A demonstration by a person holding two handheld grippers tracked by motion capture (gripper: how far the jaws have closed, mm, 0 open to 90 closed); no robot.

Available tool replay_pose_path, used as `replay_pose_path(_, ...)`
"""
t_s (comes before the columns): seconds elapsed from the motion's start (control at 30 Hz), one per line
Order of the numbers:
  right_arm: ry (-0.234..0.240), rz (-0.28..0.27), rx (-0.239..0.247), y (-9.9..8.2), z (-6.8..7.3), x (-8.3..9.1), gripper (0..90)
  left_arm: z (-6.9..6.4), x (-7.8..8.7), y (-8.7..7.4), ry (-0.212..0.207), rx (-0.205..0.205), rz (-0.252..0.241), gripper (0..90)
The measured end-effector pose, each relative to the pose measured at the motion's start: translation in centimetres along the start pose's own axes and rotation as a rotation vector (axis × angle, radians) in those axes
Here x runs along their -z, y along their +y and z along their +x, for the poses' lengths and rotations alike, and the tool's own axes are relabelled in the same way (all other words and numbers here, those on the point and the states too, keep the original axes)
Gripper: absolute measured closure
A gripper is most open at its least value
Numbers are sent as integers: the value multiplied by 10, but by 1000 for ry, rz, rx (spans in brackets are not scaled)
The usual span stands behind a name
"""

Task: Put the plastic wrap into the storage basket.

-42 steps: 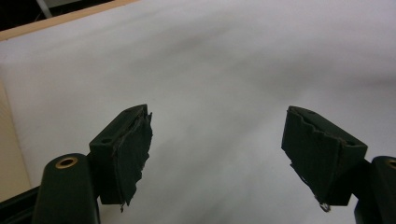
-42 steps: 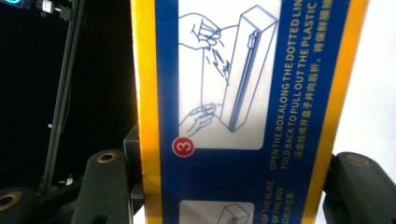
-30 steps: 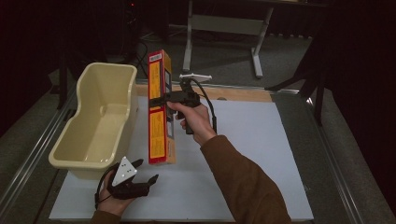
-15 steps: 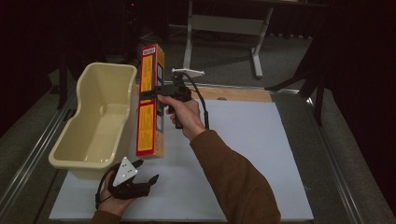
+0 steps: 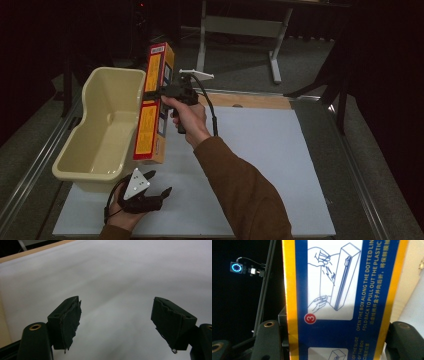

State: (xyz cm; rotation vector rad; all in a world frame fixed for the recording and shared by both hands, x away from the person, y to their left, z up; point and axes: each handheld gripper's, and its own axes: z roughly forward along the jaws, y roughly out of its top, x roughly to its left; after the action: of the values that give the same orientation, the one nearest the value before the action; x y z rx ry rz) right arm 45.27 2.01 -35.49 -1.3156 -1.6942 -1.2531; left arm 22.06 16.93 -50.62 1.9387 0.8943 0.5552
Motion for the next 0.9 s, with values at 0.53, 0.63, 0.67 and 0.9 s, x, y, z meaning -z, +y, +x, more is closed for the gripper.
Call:
replay_pose_path(0.53,21,-7,-51,1,-1,-21,392,-1,-1,1,-10,-5,-13,233)
replay_pose_path(0.63,19,-10,-46,3,2,-27,392,-1,-2,1,-9,-4,-15,233)
replay_pose_path(0.67,21,-13,-47,3,3,-30,392,-1,-2,1,-10,-7,-12,233)
replay_pose_path(0.9,30,-12,-58,6,7,-45,392,-1,-1,1,-2,-12,-20,233)
